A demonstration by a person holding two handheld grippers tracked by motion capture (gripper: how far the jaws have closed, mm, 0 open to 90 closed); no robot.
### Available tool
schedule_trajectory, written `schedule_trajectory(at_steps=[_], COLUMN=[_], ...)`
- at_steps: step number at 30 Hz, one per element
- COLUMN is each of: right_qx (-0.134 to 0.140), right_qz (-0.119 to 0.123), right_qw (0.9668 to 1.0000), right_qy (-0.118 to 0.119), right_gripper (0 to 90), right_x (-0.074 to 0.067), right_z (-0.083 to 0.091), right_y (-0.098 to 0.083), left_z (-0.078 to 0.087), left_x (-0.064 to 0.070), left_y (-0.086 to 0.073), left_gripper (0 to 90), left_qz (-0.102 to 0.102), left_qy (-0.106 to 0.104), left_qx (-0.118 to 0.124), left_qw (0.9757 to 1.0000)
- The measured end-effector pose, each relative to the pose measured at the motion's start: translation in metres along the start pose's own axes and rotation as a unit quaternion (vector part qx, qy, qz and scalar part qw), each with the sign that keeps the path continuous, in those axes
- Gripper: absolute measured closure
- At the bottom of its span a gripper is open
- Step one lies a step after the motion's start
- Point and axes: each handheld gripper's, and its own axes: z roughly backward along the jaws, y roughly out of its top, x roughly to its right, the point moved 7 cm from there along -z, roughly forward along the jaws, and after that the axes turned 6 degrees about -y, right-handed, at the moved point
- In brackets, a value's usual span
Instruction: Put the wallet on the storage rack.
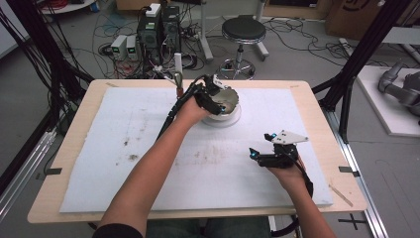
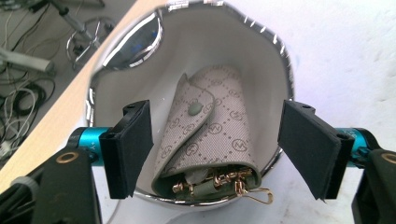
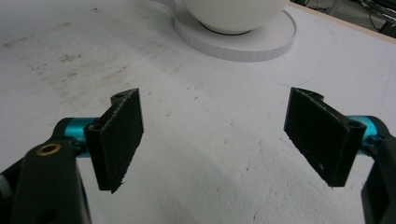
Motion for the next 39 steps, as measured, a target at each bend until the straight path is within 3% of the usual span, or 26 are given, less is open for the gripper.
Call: schedule_trajectory(at_steps=[5,9,13,16,20,26,32,39], right_qx=[0.001,0.001,-0.001,0.002,0.007,0.009,0.012,0.016], right_qz=[0.002,0.006,0.001,0.004,-0.006,-0.012,-0.014,-0.015], right_qw=[1.0,1.0,1.0,1.0,1.0,0.9999,0.9998,0.9997], right_qy=[0.0,0.004,0.005,0.005,0.002,-0.004,-0.007,-0.012], right_gripper=[20.2,20.2,20.2,20.3,20.3,20.2,20.2,20.2], right_x=[0.0,-0.001,-0.001,-0.001,0.004,0.008,0.009,0.01], right_z=[0.0,-0.001,-0.001,-0.001,0.001,0.003,0.003,0.004], right_y=[0.001,0.0,0.0,0.0,0.001,0.001,0.001,0.002], left_z=[0.013,0.028,0.038,0.055,0.07,0.099,0.119,0.144], left_x=[0.002,0.01,0.015,0.021,0.025,0.025,0.027,0.029], left_y=[0.001,0.001,-0.001,-0.007,-0.015,-0.038,-0.073,-0.111], left_gripper=[25.8,25.7,25.2,23.2,22.1,19.7,17.8,17.6], left_qz=[0.006,0.006,0.007,0.017,0.018,0.034,0.057,0.075], left_qy=[-0.008,-0.028,-0.033,-0.046,-0.047,-0.042,-0.043,-0.027], left_qx=[0.025,0.045,0.06,0.074,0.09,0.112,0.126,0.147], left_qw=[0.9996,0.9986,0.9976,0.9961,0.9947,0.9923,0.9895,0.9859])
